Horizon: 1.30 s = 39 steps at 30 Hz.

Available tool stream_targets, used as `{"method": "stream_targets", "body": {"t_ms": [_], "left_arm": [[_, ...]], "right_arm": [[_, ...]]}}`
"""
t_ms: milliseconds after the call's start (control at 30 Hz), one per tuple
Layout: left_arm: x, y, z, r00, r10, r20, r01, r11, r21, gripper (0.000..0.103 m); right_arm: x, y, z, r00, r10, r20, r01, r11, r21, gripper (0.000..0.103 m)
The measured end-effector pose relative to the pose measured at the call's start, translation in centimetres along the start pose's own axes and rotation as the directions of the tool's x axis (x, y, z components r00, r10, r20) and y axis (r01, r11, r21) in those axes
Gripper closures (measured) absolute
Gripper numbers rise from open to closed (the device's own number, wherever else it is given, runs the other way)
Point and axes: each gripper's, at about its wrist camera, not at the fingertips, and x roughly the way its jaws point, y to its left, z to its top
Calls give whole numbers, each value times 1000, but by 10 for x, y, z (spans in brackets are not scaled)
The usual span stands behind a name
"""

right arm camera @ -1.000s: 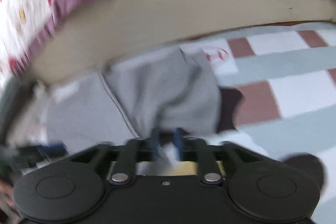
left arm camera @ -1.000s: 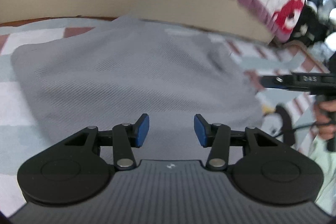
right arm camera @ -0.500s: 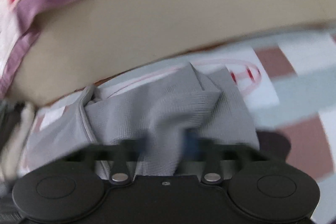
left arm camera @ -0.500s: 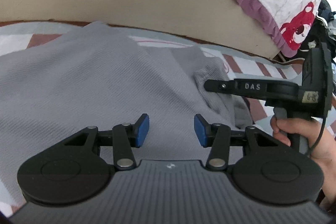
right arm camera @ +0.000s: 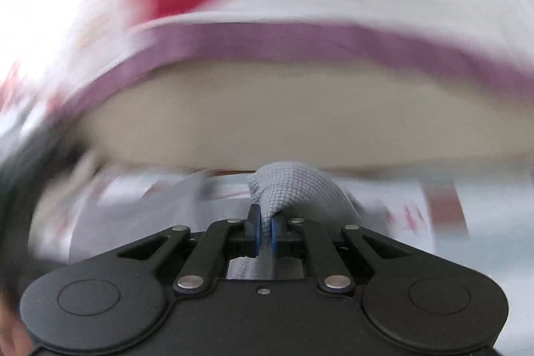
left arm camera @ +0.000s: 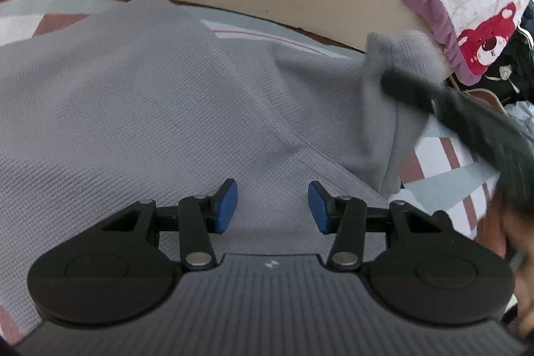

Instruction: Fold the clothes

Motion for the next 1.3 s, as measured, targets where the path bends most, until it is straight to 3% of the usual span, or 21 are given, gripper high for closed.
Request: {"method": "stream_targets", "body": {"t_ms": [67,167,233,300,400,500,600,667,767,867,933,967,1000,1033,1100,1133,1200,1267,1300], "left_arm": [[-16,13,-1,999,-7,36,8,999,-43,56],[-21,5,-1,999,-15,53,15,1000,-3,56],[-24,-1,0,998,-20,63,19,1000,24,56],[-27,-7,0,997,-26,74,23,998,52,56],[-31,-15,0,995,-36,90,27,995,93,55],[-36,-24,1,993,-46,105,32,990,134,45],[-40,-32,1,991,-57,120,35,984,176,44],[-39,-39,0,991,-78,110,55,979,197,44],[-29,-46,-10,992,-102,68,87,976,198,38],[-10,-55,-18,994,-101,-33,106,971,214,30],[-3,-62,-26,996,-72,-52,83,964,253,29],[0,-65,-30,998,-49,-45,59,959,276,31],[-3,-64,-30,999,-26,-19,31,961,274,50],[-5,-63,-30,1000,-4,8,2,962,272,97],[-11,-61,-30,997,40,61,-55,963,264,98],[-27,-55,-29,990,27,138,-56,975,215,99],[-62,-39,-35,953,0,302,-33,994,105,98],[-84,-13,-49,926,58,374,-19,994,-107,97],[-78,-2,-55,945,84,316,-35,987,-157,97]], "right_arm": [[-9,40,-9,990,124,-60,-135,961,-243,95],[-11,74,-37,966,172,-195,-245,854,-460,95],[-9,80,-55,950,172,-262,-289,807,-516,94],[-2,84,-69,945,100,-312,-267,787,-556,86],[1,83,-81,954,70,-291,-220,823,-524,77],[-1,77,-79,960,66,-273,-174,901,-397,68],[-9,70,-78,969,71,-235,-126,966,-225,57],[-15,65,-82,972,78,-223,-111,984,-140,47],[-17,58,-92,970,59,-237,-78,994,-73,47],[-19,56,-99,973,74,-220,-78,997,-13,45],[-18,59,-98,971,66,-230,-76,997,-34,45],[-17,60,-98,970,62,-234,-74,996,-41,45],[-16,59,-98,971,63,-232,-72,997,-34,45],[-16,59,-98,971,63,-230,-71,997,-25,45],[-17,54,-100,973,69,-218,-70,998,4,45],[-18,51,-101,974,68,-215,-66,998,17,46],[-18,45,-100,975,61,-215,-53,998,45,47],[-16,42,-100,975,67,-214,-51,996,76,48],[-13,43,-100,974,73,-212,-55,995,89,48]]}}
